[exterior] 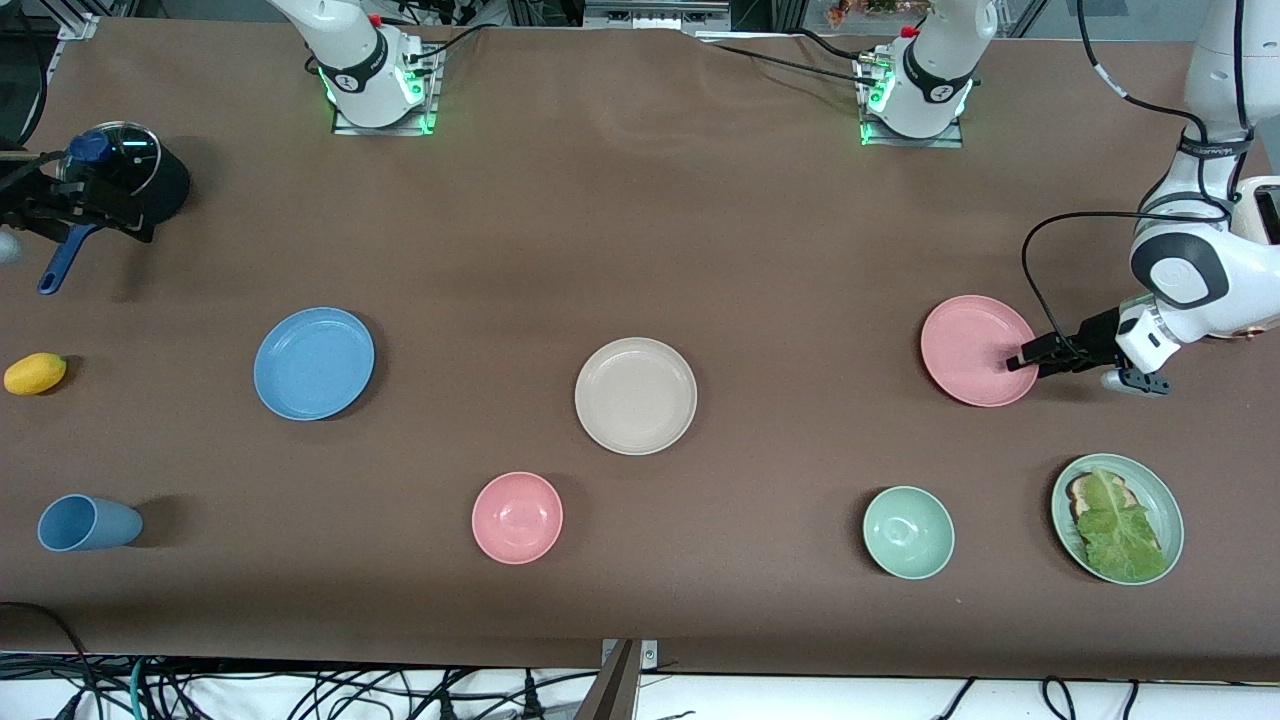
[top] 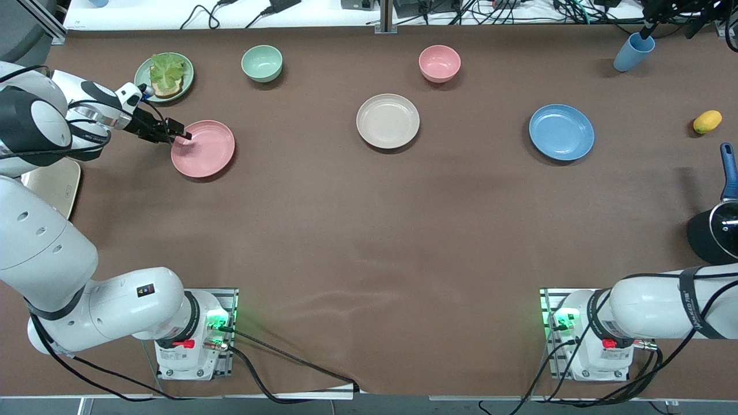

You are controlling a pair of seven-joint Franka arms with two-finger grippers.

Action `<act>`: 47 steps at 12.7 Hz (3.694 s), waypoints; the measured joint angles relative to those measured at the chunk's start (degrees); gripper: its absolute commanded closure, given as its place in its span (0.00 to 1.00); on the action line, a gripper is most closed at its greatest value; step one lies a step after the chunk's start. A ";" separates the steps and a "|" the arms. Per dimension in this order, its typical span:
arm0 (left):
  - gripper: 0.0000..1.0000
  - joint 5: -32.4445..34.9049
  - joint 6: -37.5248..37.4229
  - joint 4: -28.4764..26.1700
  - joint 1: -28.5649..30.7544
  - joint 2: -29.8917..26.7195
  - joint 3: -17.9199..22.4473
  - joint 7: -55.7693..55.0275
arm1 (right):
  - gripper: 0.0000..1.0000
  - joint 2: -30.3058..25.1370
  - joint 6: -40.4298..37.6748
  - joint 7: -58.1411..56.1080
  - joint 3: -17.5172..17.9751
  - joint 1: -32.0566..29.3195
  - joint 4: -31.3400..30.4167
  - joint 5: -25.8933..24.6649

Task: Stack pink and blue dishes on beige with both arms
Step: 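Reach the left gripper to the pink plate rim and grasp it, then slide the pink plate with the left gripper onto the beige plate, then open the left gripper and lift it off the pink plate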

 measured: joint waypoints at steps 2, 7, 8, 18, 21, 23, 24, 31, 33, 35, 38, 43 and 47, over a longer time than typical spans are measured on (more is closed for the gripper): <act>1.00 0.00 0.00 0.00 0.01 -0.01 0.05 0.00 | 0.00 0.00 0.00 0.00 0.00 0.00 0.00 0.02; 1.00 -0.04 0.03 0.02 0.03 -0.01 0.12 1.14 | 0.00 0.00 0.00 0.00 -0.02 0.00 0.00 0.04; 1.00 -0.04 0.03 0.03 0.03 -0.02 0.13 1.27 | 0.00 0.00 0.00 0.00 -0.04 0.00 0.00 0.04; 1.00 3.90 -6.87 3.69 -8.37 -8.54 -0.51 -14.44 | 0.00 0.00 0.00 0.00 -0.16 0.00 0.00 0.08; 1.00 4.01 -7.51 4.42 -16.32 -12.35 -0.91 -25.59 | 0.00 0.00 0.00 0.00 -0.16 -0.01 0.00 0.10; 1.00 5.15 -7.57 5.44 -21.48 -13.31 -1.15 -33.26 | 0.00 0.00 0.00 0.00 -0.16 -0.01 0.00 0.11; 1.00 7.20 -7.57 6.39 -24.04 -13.36 -1.29 -37.93 | 0.00 0.00 0.00 0.00 -0.17 -0.01 0.00 0.11; 1.00 19.83 -5.00 11.68 -43.00 -12.09 -1.50 -72.12 | 0.00 0.02 0.00 0.00 -0.18 -0.01 0.00 0.14; 1.00 23.04 -1.31 11.77 -47.09 -10.37 -1.48 -79.32 | 0.00 0.02 0.00 0.00 -0.18 -0.01 0.00 0.15; 1.00 25.16 2.49 11.83 -50.84 -8.08 -1.44 -85.97 | 0.00 0.02 0.00 0.00 -0.19 -0.01 0.00 0.15; 1.00 29.24 7.51 12.23 -54.53 -4.25 -1.39 -93.77 | 0.00 0.03 0.00 0.00 -0.19 -0.02 0.00 0.16; 1.00 31.52 11.08 14.71 -56.80 0.93 -1.24 -99.59 | 0.00 0.04 0.00 0.00 -0.20 -0.02 0.00 0.17; 1.00 34.12 13.32 16.90 -57.13 4.38 -1.07 -102.62 | 0.00 0.05 0.00 0.00 -0.20 -0.02 0.00 0.18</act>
